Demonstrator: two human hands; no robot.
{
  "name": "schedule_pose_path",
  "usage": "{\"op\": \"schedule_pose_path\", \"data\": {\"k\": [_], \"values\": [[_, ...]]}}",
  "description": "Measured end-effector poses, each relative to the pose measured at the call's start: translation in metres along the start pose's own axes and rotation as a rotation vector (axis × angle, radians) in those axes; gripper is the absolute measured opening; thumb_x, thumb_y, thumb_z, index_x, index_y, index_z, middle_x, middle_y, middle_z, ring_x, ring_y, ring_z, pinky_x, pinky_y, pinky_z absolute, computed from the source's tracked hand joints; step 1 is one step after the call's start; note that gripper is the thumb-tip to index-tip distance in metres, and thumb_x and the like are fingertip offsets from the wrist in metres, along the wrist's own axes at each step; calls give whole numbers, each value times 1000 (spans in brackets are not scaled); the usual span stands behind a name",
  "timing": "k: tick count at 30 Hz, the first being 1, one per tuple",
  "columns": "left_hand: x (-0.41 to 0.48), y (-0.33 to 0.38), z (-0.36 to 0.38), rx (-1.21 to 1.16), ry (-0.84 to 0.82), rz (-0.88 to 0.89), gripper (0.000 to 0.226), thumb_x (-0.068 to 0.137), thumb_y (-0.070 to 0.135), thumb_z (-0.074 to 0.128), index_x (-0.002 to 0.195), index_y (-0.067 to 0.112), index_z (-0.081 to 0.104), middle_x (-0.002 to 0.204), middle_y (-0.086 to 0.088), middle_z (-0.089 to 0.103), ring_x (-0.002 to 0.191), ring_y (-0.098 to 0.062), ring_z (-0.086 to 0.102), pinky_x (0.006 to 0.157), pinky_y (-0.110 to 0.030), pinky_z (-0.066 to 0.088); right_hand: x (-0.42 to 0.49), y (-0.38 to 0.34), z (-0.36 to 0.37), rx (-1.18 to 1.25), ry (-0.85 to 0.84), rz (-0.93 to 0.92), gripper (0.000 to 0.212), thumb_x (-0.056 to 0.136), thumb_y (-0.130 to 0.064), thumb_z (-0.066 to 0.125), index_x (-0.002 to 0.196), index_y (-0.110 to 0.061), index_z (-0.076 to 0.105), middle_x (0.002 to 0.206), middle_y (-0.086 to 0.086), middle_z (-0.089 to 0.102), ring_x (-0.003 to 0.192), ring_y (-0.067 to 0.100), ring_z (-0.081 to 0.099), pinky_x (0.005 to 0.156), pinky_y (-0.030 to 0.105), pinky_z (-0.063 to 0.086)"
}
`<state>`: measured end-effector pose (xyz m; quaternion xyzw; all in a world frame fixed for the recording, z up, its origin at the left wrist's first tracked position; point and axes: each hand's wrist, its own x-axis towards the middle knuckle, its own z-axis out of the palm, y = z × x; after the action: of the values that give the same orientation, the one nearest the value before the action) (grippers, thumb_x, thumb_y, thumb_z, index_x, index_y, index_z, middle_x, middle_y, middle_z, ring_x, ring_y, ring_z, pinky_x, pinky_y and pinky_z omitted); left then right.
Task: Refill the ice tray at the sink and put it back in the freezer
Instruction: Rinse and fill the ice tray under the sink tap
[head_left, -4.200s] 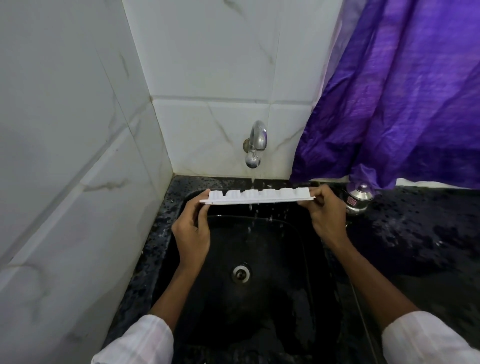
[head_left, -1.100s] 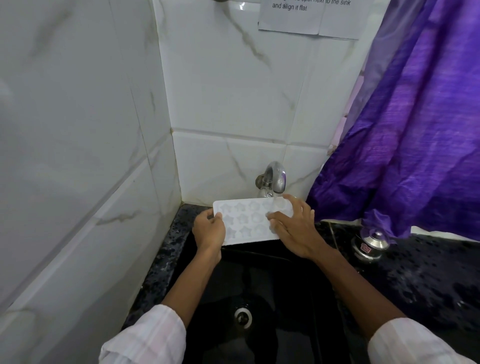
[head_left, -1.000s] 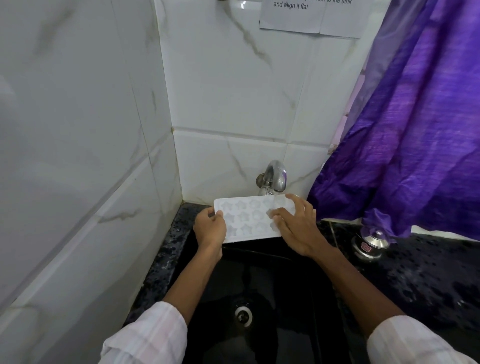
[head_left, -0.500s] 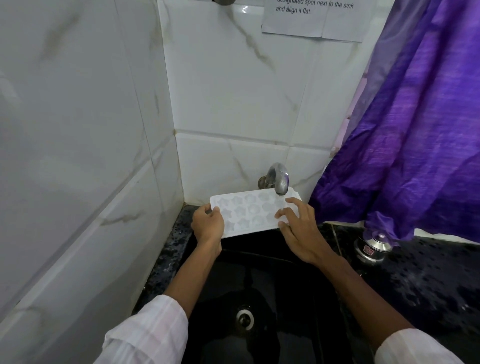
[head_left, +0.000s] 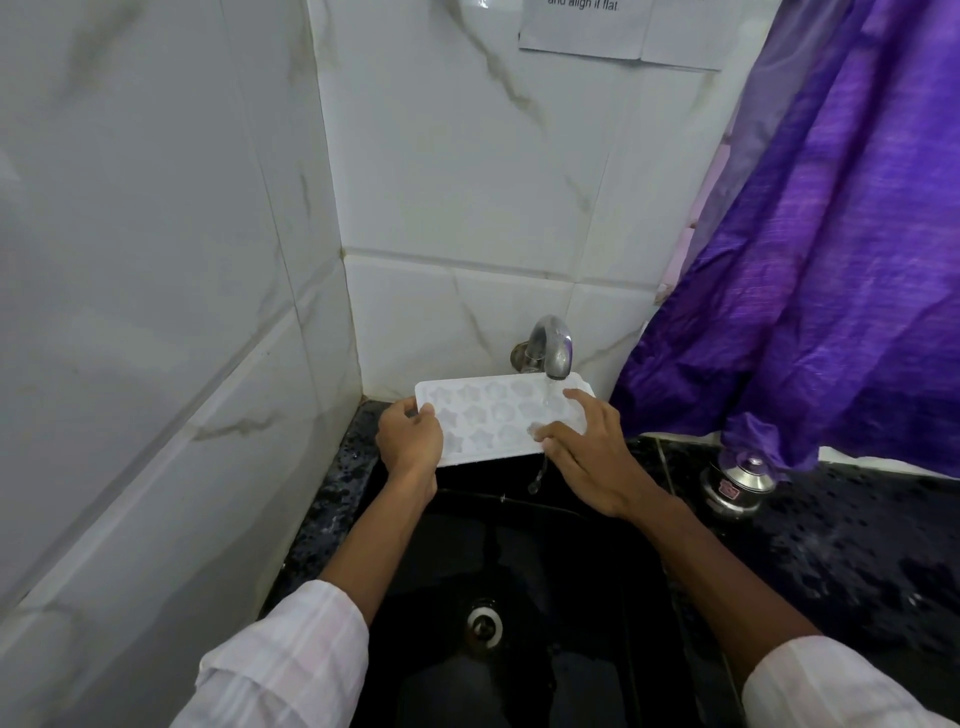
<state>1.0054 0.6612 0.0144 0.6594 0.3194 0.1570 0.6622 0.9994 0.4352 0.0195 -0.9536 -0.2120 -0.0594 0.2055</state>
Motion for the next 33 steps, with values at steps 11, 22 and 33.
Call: {"op": "schedule_pose_path", "data": {"k": [11,22,33], "values": [[-2,1,0,50,-1,43,15,98,16,53,101,16,67,101,-1,70,94,-23,67,88,-43,58,-10,0,7,55,-2,37,27,104,-41,37,123,-40,56,157,3,12,140,20,5,116,53,22],[-3,-8,2,77,-4,30,18,99,17,52,107,15,68,104,-1,68,92,-20,64,75,-32,51,-15,-6,10,22,13,57,30,104,-43,34,123,-40,57,158,3,12,139,17,5,117,50,15],[-7,-29,-10,158,-56,62,25,101,18,50,120,11,64,112,-4,68,100,-24,64,88,-41,56,-21,8,21,529,327,508,45,95,-37,59,134,-15,51,141,6,42,128,22,44,101,27,35]]}}
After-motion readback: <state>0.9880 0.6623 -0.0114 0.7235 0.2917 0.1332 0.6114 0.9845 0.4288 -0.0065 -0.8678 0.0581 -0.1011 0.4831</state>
